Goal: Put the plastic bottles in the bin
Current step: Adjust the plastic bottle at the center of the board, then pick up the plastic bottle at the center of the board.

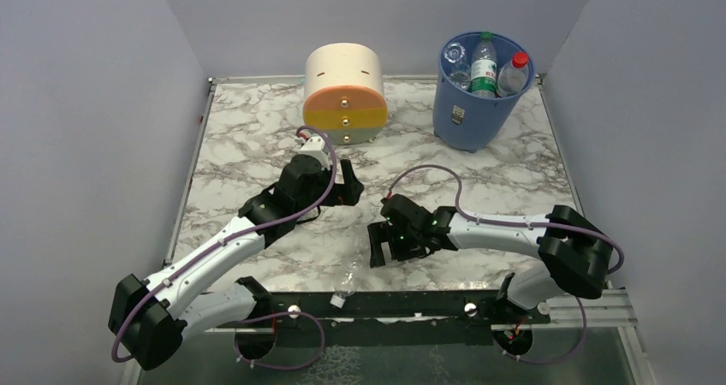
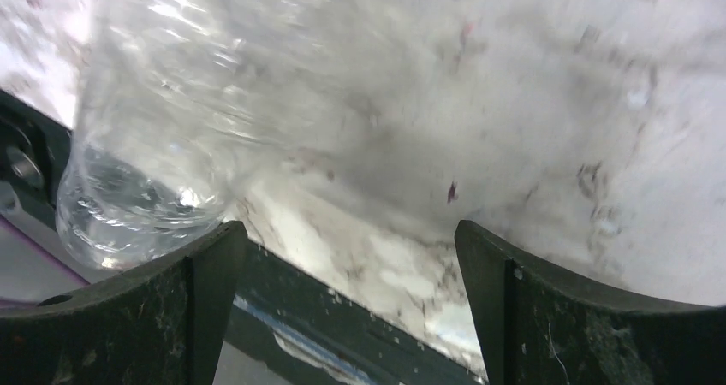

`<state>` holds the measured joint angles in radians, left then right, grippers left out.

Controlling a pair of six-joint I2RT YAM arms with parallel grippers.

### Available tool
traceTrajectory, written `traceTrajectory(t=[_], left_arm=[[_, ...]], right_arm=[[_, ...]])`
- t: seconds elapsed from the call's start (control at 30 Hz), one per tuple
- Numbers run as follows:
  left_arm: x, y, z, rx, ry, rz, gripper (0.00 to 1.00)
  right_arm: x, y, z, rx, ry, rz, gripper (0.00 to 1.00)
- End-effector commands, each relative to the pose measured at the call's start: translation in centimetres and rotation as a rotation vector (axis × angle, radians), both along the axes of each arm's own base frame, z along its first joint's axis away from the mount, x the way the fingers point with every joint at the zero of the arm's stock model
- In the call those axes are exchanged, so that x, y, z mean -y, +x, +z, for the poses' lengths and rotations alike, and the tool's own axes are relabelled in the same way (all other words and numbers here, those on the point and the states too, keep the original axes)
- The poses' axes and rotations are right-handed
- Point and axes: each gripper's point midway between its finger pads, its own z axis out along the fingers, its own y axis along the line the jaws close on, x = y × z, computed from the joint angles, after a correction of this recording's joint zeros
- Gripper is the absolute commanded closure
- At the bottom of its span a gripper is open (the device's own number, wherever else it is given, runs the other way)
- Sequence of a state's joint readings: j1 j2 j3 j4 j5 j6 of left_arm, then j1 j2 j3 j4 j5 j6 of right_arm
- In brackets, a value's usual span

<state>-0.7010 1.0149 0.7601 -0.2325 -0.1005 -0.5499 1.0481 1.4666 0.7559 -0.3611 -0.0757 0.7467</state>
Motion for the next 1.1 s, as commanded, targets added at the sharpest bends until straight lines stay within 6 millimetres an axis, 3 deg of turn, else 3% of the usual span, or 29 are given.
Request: traceTrajectory(t=[0.0,0.13,0.37,0.53,0.8,0.93,1.07], left_arm=[[-0.7,-0.6,-0.1,-0.009,0.003,0.016,0.01],[-1.3,-0.9,0.3,0.0,0.001,0.032,0.01],[-2.4,-1.0,1.4,0.033,-0.02,0.082,0.01],[-2.7,-1.6,5.2,0.092,-0.117,0.092,0.01],[-3.4,-3.1,12.5,0.201,-0.245,0.074,0.01],[-2.6,-3.4,13.1,0.195,-0.302,0.051,0.01],[-2.1,-3.3,12.1,0.177,-0.327,0.047,0.01]], right_arm=[[-1.8,2.8,0.3,0.06,0.041,0.009,0.05],[-3.6,3.5,1.6,0.064,0.092,0.041,0.05],[-6.9,1.8,4.9,0.012,0.255,0.139,0.05],[-10.4,0.1,6.6,0.011,0.307,0.233,0.03],[-13.3,-2.9,3.8,0.051,0.288,0.445,0.02],[-13.7,-5.6,1.3,0.093,0.185,0.572,0.02],[-13.3,-6.1,-0.1,0.131,0.153,0.581,0.02]])
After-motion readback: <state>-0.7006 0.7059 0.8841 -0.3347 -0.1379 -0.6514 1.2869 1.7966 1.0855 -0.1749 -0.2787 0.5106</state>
